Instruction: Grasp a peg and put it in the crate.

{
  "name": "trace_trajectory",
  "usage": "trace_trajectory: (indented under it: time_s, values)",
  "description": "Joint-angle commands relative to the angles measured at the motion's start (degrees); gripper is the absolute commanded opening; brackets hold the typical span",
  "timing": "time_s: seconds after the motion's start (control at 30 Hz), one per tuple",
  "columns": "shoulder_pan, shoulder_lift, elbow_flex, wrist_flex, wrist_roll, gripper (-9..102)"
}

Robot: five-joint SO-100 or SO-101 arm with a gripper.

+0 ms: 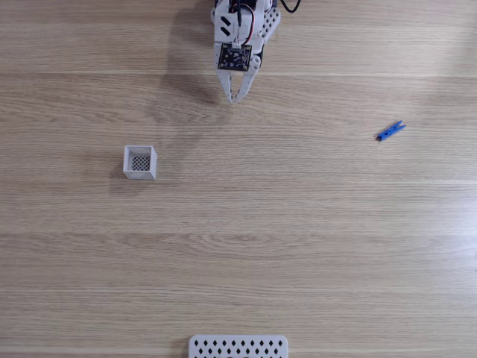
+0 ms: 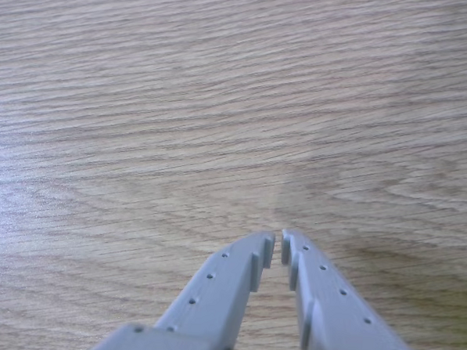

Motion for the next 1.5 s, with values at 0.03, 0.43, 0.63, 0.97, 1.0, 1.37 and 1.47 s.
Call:
trace_trajectory:
  time_s: [0.03,0.43,0.63,0.97,1.0,1.37,1.47]
  values:
    - [0.4,1.6,1.2,0.2,0.3,-1]
    - [0.4,1.6,1.2,0.2,0.3,-1]
    - [0.4,1.6,1.2,0.2,0.3,-1]
    - [-0.1,1.3,0.5,0.0,-0.5,-1]
    - [-0.1,0.9,-1.3,0.4,-0.5,-1]
    - [-16.1,-39.7,-47.4,19.7,1.3,-1]
    - [-22.9,-58.4,-63.4,27.2,9.6,-1]
